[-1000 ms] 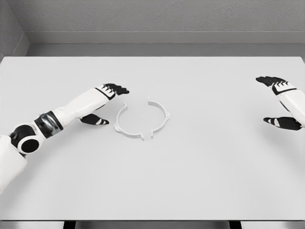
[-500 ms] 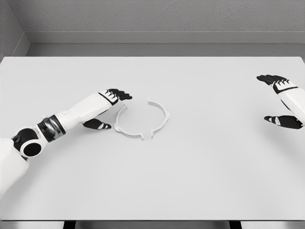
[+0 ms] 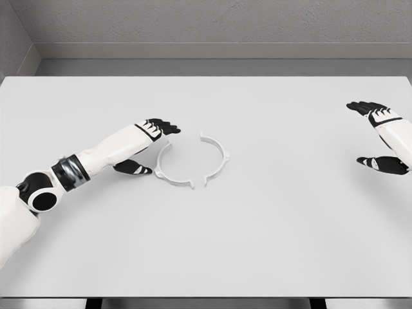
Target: Assemble PVC drainage pipe clamps
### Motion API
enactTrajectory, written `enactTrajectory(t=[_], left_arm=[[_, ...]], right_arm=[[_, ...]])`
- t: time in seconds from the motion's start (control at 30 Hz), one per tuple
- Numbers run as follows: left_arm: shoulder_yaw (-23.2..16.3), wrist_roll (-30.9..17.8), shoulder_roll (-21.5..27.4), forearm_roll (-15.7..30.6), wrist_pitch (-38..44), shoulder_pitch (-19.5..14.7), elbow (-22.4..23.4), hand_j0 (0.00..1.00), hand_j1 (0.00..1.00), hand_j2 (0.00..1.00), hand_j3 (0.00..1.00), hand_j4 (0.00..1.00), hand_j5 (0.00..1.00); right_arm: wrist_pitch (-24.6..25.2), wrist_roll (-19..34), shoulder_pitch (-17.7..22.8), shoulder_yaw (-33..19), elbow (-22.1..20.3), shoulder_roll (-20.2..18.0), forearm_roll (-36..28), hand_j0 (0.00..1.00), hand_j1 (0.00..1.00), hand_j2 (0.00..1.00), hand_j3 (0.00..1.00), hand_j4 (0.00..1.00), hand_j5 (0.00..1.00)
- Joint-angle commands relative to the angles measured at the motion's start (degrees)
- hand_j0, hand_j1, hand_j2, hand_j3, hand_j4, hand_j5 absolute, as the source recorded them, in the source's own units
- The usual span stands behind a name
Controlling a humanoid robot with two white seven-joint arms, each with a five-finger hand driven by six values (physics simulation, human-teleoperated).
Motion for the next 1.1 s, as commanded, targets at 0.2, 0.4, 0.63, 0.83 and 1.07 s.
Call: enactTrajectory(t=[0.2, 0.4, 0.63, 0.83, 1.07], left_arm=[[0.0, 0.0, -0.6, -0.1, 0.0, 0.0, -0.8, 1.00, 1.00, 1.00, 1.00, 1.00, 1.00], [0.0, -0.1, -1.1, -0.3, 0.0, 0.2, -0.9, 1.00, 1.00, 1.00, 1.00, 1.00, 1.00], [0.0, -0.1, -2.0, -0.3, 0.0, 0.2, -1.5, 1.00, 1.00, 1.00, 1.00, 1.00, 1.00], [0.0, -0.1, -2.4, -0.3, 0.0, 0.2, -1.5, 1.00, 1.00, 1.00, 1.00, 1.00, 1.00], [0.0, -0.1, -3.5, -0.3, 0.0, 0.2, -1.6, 1.00, 1.00, 1.00, 1.00, 1.00, 1.00]], right_arm=[[0.1, 0.0, 0.0, 0.0, 0.0, 0.0, -0.4, 1.00, 1.00, 1.00, 1.00, 1.00, 1.00], [0.1, 0.0, 0.0, 0.0, 0.0, 0.0, -0.4, 1.00, 1.00, 1.00, 1.00, 1.00, 1.00], [0.1, 0.0, 0.1, 0.0, 0.0, 0.0, -0.4, 1.00, 1.00, 1.00, 1.00, 1.00, 1.00], [0.1, 0.0, 0.0, 0.0, 0.0, 0.0, -0.5, 1.00, 1.00, 1.00, 1.00, 1.00, 1.00], [0.1, 0.0, 0.1, 0.0, 0.0, 0.0, -0.5, 1.00, 1.00, 1.00, 1.00, 1.00, 1.00]])
